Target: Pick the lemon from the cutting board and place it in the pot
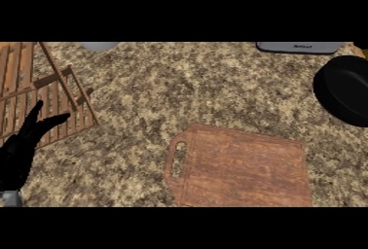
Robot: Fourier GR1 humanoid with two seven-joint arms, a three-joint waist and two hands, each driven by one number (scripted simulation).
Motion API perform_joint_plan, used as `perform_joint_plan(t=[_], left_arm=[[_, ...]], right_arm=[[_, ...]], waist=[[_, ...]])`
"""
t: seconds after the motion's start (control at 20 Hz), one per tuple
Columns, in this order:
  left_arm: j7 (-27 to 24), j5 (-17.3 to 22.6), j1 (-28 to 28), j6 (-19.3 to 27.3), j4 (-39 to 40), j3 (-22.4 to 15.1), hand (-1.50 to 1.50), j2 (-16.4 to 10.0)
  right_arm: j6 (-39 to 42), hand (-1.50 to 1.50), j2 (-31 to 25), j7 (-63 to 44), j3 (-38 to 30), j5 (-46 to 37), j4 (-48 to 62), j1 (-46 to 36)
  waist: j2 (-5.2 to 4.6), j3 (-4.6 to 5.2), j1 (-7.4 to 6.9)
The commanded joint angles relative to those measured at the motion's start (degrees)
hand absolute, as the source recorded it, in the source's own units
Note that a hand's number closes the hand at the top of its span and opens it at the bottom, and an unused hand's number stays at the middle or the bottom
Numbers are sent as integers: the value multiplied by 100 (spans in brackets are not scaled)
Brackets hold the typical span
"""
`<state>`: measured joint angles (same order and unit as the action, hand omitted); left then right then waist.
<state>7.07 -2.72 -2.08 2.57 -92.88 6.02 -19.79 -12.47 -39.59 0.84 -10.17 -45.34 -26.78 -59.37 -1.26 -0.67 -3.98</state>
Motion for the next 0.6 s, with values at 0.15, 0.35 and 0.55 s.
perform_joint_plan(t=[0.15, 0.35, 0.55], left_arm=[[96, -80, 432, -35, 419, -188, 0, 147], [111, -160, 228, -28, 135, -283, 0, 191], [210, -200, 238, 15, 53, -251, 0, 197]], right_arm=[[144, -150, 38, 497, -576, 475, 994, -321], [184, -150, -71, 901, -841, 687, 1258, -373], [-67, -150, -91, 1280, -1039, 829, 1323, -393]], waist=[[-98, 43, 36], [-118, 35, -57], [-92, 36, -25]])
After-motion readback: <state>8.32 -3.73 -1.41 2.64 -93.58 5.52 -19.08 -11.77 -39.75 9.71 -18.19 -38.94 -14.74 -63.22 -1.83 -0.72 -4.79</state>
